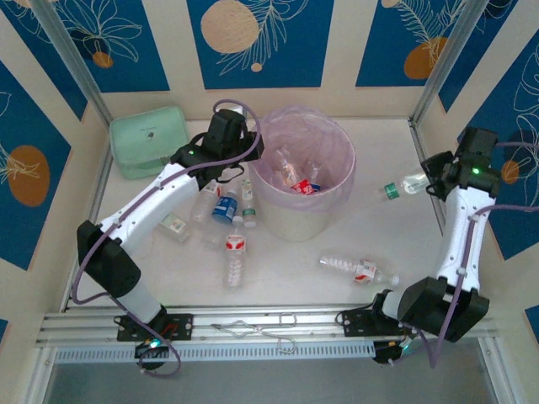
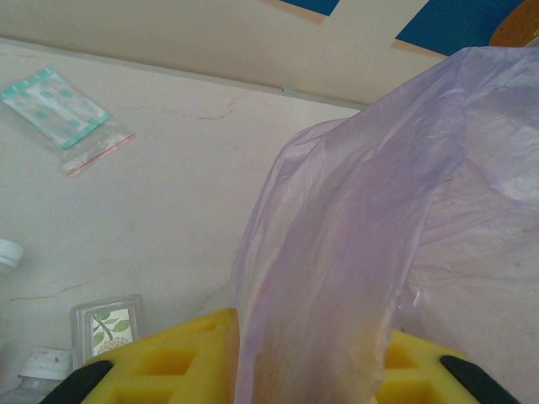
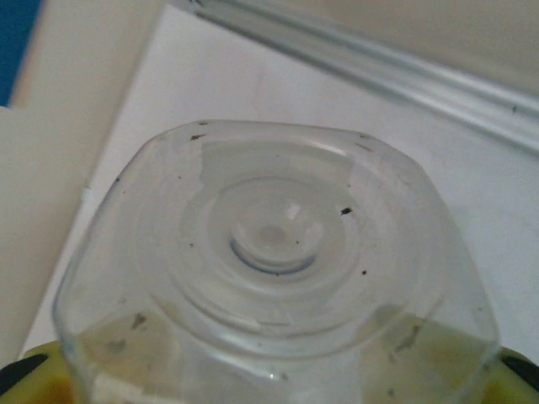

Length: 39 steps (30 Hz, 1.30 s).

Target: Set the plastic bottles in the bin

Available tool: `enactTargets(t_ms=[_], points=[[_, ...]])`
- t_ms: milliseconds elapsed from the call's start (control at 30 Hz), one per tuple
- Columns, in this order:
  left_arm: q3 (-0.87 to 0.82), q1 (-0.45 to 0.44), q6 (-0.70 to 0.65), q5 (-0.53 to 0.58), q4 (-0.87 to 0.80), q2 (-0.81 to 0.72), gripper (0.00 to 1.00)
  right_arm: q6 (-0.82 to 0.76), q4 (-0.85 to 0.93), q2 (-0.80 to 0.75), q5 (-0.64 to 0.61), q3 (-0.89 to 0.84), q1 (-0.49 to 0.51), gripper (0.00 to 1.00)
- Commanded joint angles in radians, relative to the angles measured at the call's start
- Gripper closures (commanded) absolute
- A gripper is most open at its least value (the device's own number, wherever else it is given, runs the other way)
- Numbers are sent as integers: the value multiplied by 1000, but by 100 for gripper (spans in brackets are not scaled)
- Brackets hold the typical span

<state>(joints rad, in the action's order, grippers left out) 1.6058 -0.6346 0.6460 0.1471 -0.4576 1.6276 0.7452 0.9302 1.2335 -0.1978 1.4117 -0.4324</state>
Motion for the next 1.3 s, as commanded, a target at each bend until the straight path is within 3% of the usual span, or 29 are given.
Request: enactTargets(t_ms=[0,200,400,633,867,1267], points=[[24,12,-20,-8,-17,10,71,-49,6,-37,-38,82,-4,68],[17,14,-25,-2,-16,2,71,-62,-50,-40,-1,212,8,69],[16,13,-13,-7,-13,-1,71,-42,-207,-53,172,265,70,71],[-26,15,28,-17,44,-24,71,-240,-271,-2,10,404,399,71],[-22,15,33,-17,33,-22,71,-467,-261,92,18,410,646,70],[-10,15,21,-9,1,-11,71,-682,40,312,-50,465,857,71]])
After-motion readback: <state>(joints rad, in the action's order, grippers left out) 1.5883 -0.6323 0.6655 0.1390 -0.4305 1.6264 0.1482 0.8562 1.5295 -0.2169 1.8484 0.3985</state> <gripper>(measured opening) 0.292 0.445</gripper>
